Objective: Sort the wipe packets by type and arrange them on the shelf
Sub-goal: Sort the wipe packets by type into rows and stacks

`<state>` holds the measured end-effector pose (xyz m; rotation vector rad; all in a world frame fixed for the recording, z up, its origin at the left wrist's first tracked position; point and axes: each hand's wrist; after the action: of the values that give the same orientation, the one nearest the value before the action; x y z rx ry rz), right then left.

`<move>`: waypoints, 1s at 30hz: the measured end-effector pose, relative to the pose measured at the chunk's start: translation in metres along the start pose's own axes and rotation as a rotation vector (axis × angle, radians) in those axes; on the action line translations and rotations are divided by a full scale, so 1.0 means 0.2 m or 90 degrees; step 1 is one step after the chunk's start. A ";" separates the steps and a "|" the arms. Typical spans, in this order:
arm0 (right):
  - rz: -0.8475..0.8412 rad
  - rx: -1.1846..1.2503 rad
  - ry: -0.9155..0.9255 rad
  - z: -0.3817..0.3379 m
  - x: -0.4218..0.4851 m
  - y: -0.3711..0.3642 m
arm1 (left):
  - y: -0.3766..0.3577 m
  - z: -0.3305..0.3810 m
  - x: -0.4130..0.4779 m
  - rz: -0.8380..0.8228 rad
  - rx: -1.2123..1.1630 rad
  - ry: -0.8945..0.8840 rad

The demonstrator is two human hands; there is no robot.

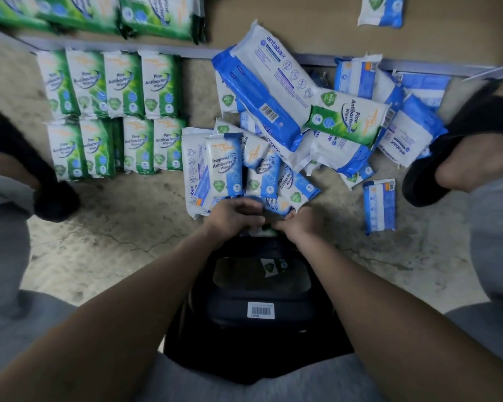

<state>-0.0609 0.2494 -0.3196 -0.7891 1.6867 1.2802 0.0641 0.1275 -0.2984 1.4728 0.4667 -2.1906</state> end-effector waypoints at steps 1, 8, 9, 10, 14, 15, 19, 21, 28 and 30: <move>0.000 0.006 -0.010 -0.01 0.00 -0.01 | 0.03 0.01 -0.01 -0.014 -0.049 -0.006; 0.010 0.071 -0.044 -0.01 -0.01 -0.01 | 0.16 -0.07 -0.05 0.006 -0.093 -0.008; 0.009 0.088 -0.038 -0.01 -0.01 0.00 | 0.16 -0.07 -0.05 0.005 -0.100 -0.006; 0.010 0.111 -0.027 0.00 -0.02 0.00 | 0.16 -0.07 -0.05 0.004 -0.107 -0.004; 0.018 0.209 0.018 0.01 -0.07 0.03 | 0.16 -0.05 -0.04 0.002 -0.099 -0.016; 0.021 0.232 0.029 0.01 -0.08 0.04 | 0.16 -0.05 -0.04 0.002 -0.099 -0.017; 0.021 0.311 0.041 0.01 -0.12 0.07 | 0.16 -0.02 -0.06 0.012 -0.115 -0.028; 0.013 0.340 0.038 0.00 -0.14 0.08 | 0.16 0.00 -0.06 0.024 -0.125 -0.031; 0.016 0.417 0.002 -0.04 -0.22 0.10 | 0.15 0.06 -0.06 -0.008 0.021 -0.096; 0.030 0.429 0.043 -0.06 -0.26 0.14 | 0.12 0.07 -0.07 -0.030 0.079 -0.113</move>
<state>-0.0646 0.2454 -0.2605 -0.3877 2.0245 0.6352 0.0697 0.1025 -0.2812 1.3237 0.3141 -2.3996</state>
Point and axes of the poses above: each hand's wrist, its own x-axis towards the middle knuckle, its own y-axis out of the back of the hand, z = x × y, and after that the axes turned 6 degrees about x, right-handed
